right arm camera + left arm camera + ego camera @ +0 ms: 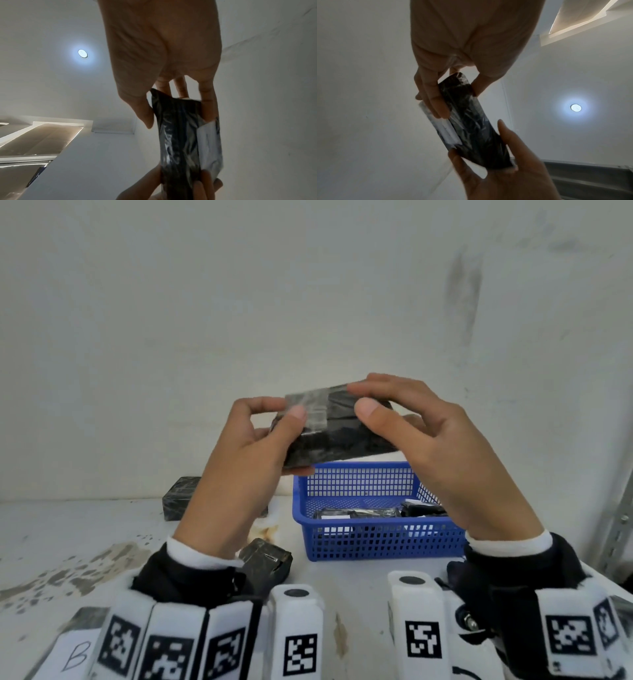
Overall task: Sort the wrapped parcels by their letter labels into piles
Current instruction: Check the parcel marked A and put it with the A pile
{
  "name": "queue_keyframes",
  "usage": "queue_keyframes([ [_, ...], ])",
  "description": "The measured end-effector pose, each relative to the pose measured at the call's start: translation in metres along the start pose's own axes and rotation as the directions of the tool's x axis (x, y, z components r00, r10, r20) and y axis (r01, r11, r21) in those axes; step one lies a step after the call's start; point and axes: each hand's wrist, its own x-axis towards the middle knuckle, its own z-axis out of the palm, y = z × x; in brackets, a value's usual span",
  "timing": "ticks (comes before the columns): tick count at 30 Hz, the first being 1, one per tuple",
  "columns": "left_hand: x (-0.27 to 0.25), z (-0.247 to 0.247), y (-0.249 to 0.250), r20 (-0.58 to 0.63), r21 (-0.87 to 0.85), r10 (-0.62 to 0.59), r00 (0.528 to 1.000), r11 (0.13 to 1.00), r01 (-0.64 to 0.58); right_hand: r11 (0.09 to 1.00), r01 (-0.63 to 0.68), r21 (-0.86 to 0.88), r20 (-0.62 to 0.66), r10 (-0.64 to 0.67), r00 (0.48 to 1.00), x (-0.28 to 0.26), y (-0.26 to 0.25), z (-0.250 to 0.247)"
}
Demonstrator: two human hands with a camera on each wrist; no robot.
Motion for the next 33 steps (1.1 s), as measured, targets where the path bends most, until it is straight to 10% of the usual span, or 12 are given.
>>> queue_keyframes([
  [33, -0.0022, 0.0008, -0.005, 0.042, 0.115, 0.116, 0.992, 0.986, -0.12, 0.998, -0.05, 0.041, -0.062, 0.053, 0.997, 0.0052, 0.0059, -0.0006],
])
